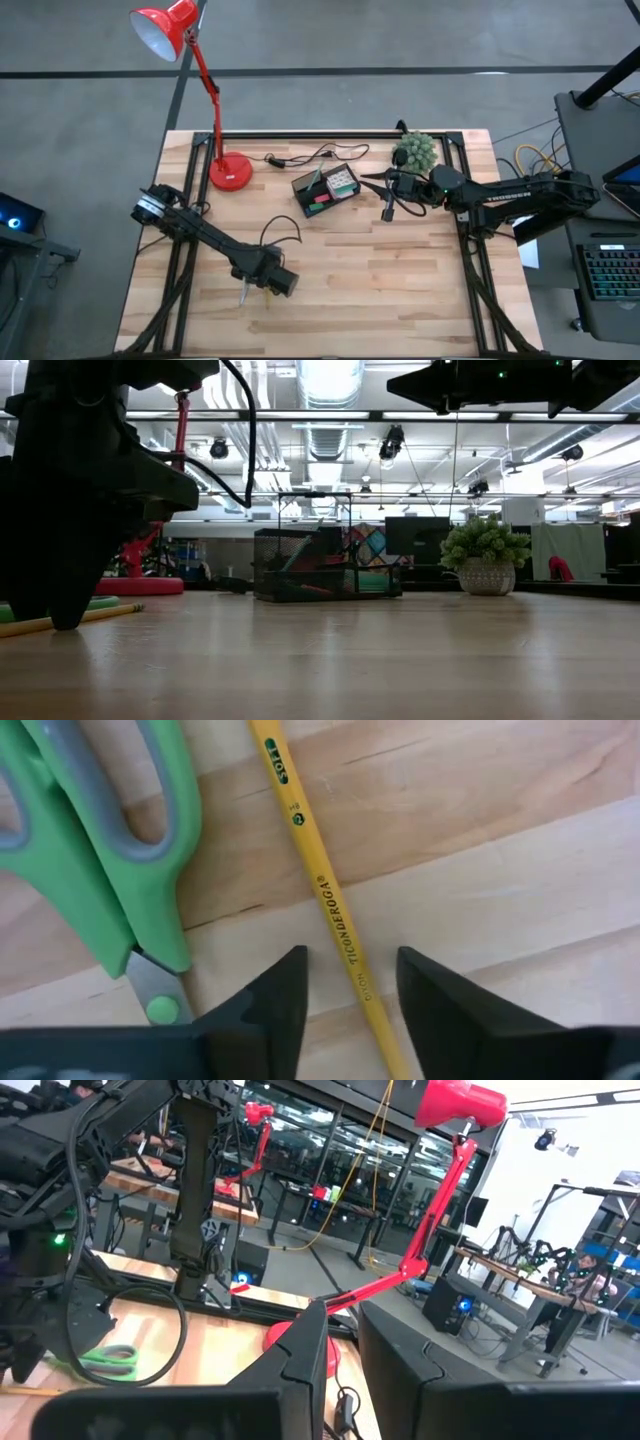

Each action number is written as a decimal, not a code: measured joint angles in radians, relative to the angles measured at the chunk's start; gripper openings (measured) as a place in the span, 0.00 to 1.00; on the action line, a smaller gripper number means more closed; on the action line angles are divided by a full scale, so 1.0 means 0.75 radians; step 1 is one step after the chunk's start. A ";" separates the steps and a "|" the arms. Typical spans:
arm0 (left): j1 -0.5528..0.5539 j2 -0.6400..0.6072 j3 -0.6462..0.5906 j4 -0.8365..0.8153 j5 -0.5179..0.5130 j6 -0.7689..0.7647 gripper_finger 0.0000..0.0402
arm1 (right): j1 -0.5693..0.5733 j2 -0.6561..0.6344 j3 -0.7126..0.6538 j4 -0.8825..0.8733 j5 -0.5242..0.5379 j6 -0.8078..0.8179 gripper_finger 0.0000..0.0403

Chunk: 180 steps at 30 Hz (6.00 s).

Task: Pick and place office supplies into organizer
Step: Put the yellow pencil into the desk organizer, then put the green scissors into the desk organizer

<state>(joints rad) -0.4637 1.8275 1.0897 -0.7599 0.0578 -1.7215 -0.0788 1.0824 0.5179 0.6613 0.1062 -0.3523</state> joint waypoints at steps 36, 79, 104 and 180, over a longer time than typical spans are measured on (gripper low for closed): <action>-0.002 -0.086 -0.015 -0.011 0.015 0.120 0.00 | 0.000 0.000 0.000 -0.001 0.000 0.001 0.13; 0.474 -0.444 0.063 0.632 -0.998 1.917 0.00 | 0.000 -0.001 0.000 -0.008 0.000 0.005 0.13; 0.719 -0.440 -0.421 1.498 -1.024 2.223 0.00 | 0.000 -0.001 0.000 -0.024 0.000 0.000 0.13; 0.373 -0.517 -0.374 -0.167 0.054 0.943 0.25 | 0.000 -0.001 0.001 -0.031 0.001 -0.030 0.13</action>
<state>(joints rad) -0.1837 1.4398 0.8091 -0.8854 0.0985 -1.0143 -0.0791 1.0821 0.5182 0.6380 0.1066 -0.3748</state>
